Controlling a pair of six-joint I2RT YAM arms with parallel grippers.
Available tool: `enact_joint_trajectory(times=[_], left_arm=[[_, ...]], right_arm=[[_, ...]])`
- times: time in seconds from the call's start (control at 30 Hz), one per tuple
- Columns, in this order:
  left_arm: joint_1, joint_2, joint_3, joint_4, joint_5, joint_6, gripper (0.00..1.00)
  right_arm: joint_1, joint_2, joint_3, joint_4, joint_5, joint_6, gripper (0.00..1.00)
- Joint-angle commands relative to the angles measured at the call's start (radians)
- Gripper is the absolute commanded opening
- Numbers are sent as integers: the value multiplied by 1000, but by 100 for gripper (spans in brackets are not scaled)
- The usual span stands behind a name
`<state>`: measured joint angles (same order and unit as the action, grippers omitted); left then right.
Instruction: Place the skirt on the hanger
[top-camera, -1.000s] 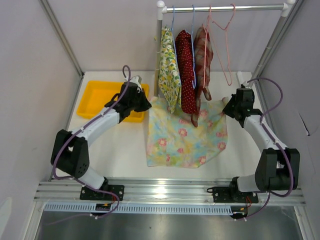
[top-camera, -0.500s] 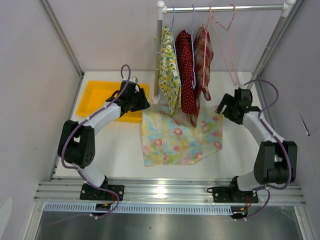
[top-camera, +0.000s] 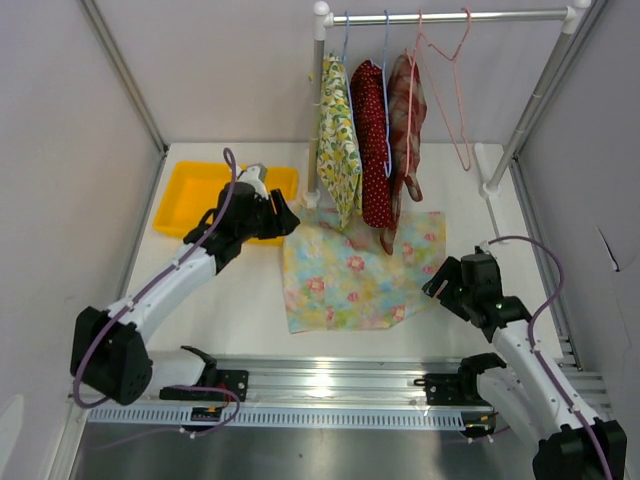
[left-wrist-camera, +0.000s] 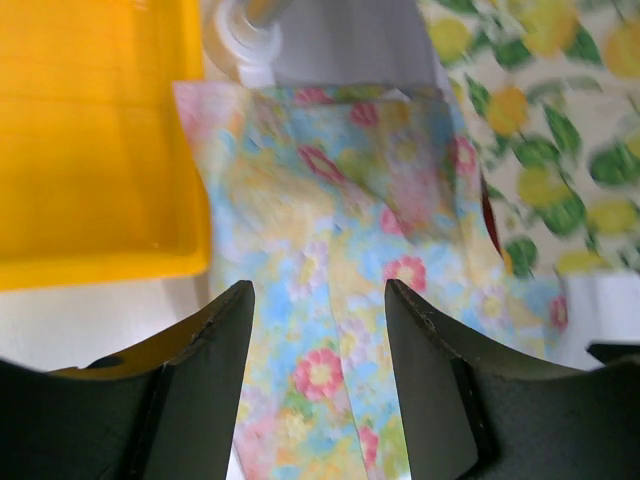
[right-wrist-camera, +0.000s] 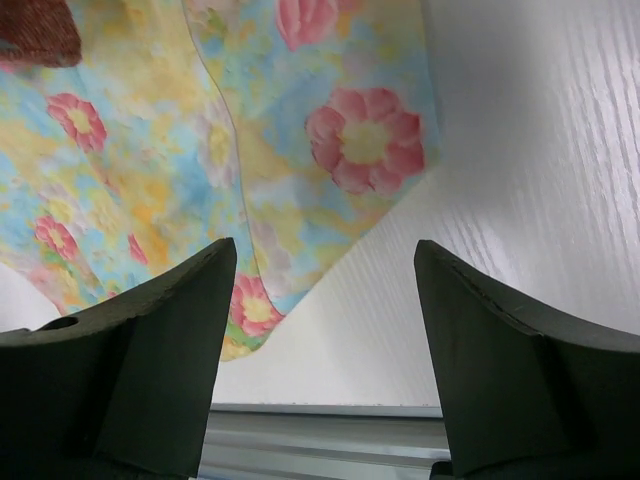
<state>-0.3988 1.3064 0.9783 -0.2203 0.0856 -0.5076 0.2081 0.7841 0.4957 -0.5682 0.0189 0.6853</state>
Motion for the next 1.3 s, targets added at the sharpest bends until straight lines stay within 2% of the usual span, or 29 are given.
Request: enact_joint_trajectory(times=[0.0, 0.2, 0.27, 0.33, 0.37, 0.43, 0.5, 0.67, 0.83, 0.93, 1.03, 1.07, 1.17, 1.27], left_arm=[[-93, -100, -75, 44, 2, -49, 60], [-259, -160, -168, 64, -10, -94, 60], [-294, -164, -181, 75, -17, -104, 60], [-331, -153, -190, 81, -15, -106, 60], [-350, -148, -193, 81, -17, -106, 60], [-362, -134, -196, 87, -17, -100, 59], [-376, -125, -199, 87, -12, -97, 59], [-417, -76, -196, 105, 48, -62, 59], [-523, -6, -170, 147, 83, 36, 63], [-623, 59, -133, 185, 28, 95, 66], [-715, 167, -70, 182, -96, 145, 67], [-759, 197, -12, 179, -178, 158, 67], [-837, 316, 84, 188, -283, 219, 69], [-890, 421, 175, 211, -395, 302, 69]], right_arm=[[11, -28, -34, -16, 85, 88, 77], [19, 75, -130, 147, 47, 109, 76], [22, 92, -140, 182, 62, 106, 72], [25, 113, -129, 195, 81, 97, 58], [27, 118, -118, 180, 107, 82, 42], [33, 122, -60, 151, 142, 60, 28], [37, 133, -11, 100, 193, 19, 19], [48, 211, 180, -19, 242, -67, 9], [91, 262, 305, -87, 262, -93, 11], [111, 268, 328, -116, 285, -95, 24], [102, 259, 314, -119, 283, -95, 37], [93, 248, 316, -121, 280, -95, 41], [64, 231, 323, -127, 263, -108, 50], [-15, 219, 334, -136, 207, -136, 53]])
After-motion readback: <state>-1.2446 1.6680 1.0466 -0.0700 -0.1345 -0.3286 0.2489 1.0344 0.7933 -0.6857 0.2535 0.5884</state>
